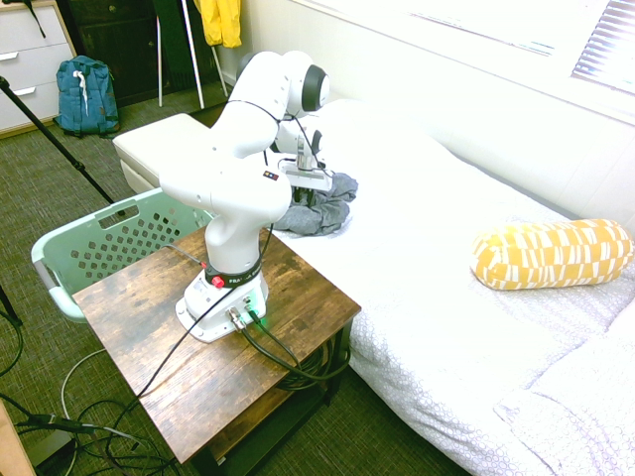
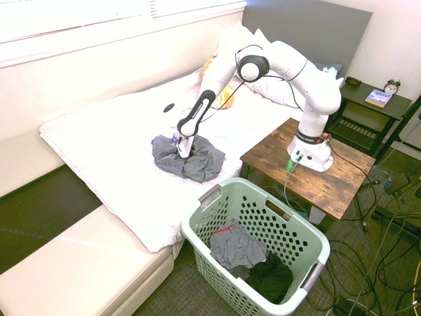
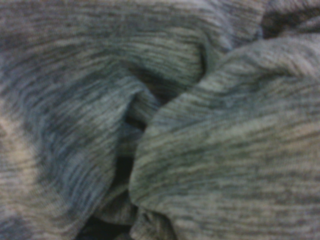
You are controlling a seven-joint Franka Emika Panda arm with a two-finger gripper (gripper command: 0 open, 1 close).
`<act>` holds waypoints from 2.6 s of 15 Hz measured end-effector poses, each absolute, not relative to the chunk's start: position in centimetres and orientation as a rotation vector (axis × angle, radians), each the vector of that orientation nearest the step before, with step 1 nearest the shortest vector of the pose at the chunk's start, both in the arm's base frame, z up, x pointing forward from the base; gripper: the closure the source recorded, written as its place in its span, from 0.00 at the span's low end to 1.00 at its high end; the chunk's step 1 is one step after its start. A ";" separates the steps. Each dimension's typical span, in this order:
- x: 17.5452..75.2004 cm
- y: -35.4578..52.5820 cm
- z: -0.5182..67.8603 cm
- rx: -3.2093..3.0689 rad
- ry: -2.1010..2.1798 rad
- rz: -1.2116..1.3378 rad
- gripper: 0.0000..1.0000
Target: Put my clothes in the laundry bag
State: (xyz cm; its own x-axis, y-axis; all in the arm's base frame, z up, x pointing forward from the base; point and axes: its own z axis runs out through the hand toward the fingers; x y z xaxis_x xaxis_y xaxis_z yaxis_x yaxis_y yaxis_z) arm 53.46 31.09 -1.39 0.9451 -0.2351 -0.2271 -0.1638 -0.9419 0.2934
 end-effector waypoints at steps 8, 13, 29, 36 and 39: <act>55.3 30.4 2.1 2.833 -0.353 -0.370 1.00; 60.1 28.5 19.7 2.941 -0.446 -0.274 1.00; 11.7 42.9 41.1 2.986 -0.148 0.005 1.00; -1.5 38.5 37.5 2.904 -0.067 0.050 0.00; -1.7 38.4 36.7 2.882 -0.054 0.036 0.00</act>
